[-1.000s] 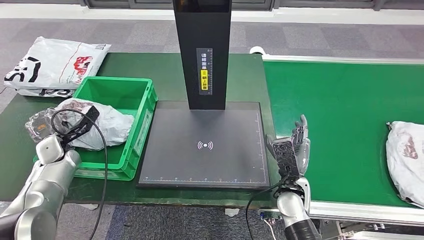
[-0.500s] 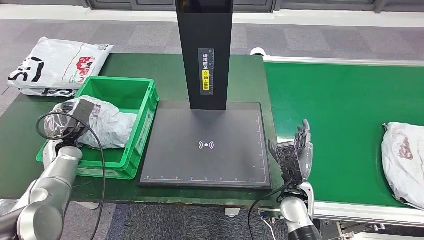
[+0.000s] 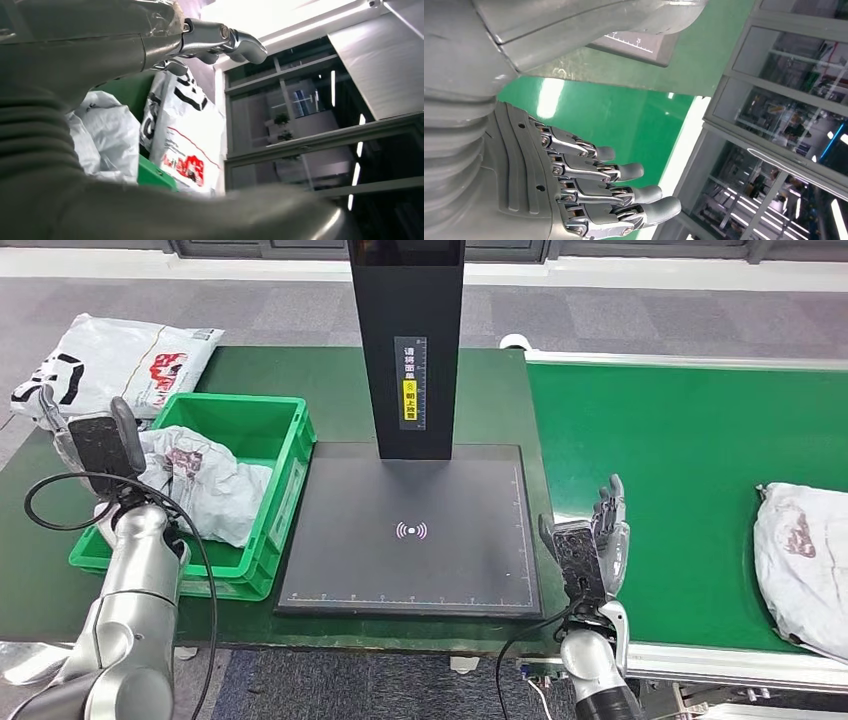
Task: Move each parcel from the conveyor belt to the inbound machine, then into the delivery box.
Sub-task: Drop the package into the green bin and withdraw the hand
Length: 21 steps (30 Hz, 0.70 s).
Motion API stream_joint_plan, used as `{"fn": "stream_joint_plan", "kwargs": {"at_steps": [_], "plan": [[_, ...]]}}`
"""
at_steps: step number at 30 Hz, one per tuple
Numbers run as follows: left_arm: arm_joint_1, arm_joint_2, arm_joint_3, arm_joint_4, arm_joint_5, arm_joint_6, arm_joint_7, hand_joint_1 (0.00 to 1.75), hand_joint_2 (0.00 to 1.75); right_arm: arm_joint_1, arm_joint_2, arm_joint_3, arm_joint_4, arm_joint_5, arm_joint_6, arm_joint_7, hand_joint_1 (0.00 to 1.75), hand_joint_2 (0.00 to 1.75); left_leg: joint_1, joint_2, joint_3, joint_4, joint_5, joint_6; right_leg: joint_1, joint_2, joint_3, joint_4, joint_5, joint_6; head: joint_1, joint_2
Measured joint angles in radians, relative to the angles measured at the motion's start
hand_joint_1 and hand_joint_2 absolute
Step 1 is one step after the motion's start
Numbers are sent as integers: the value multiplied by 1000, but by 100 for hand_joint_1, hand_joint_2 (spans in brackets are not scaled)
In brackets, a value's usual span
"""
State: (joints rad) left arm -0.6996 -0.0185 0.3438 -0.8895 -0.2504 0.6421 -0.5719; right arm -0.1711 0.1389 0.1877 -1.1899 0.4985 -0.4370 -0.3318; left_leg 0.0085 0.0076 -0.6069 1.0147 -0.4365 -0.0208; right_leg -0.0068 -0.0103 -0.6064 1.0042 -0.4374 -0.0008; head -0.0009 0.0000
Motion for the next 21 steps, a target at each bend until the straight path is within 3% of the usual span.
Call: {"fn": "stream_joint_plan", "kwargs": {"at_steps": [1,5,8,15,21], "plan": [[2,-2,-5,-8,3,0,-2,0,0,0,0,0,1,-1,-2,0,0,175,0,0,0,0,0,0,0,0,0,0,0,0,0,0],[6,-13,-49,-27,1,-2,-8,0,175,0,0,0,2,-6,-18,-4,0,175,0,0,0,0,0,0,0,0,-1,0,0,0,0,0],[10,-31,-115,-30,-1,-54,20,0,175,1,0,-1,2,-10,-29,-6,0,175,0,0,0,0,0,0,0,0,-1,0,0,0,0,0],[57,-96,-331,-14,97,-419,30,0,175,-7,-11,-26,5,-15,-51,-7,0,175,-2,-1,-1,0,-1,2,-3,0,0,0,0,1,0,0],[89,-124,-439,8,135,-454,18,0,175,-12,-17,-43,14,-17,-51,-19,0,175,-3,2,-1,0,-2,2,-3,1,-1,0,0,1,0,0]]}}
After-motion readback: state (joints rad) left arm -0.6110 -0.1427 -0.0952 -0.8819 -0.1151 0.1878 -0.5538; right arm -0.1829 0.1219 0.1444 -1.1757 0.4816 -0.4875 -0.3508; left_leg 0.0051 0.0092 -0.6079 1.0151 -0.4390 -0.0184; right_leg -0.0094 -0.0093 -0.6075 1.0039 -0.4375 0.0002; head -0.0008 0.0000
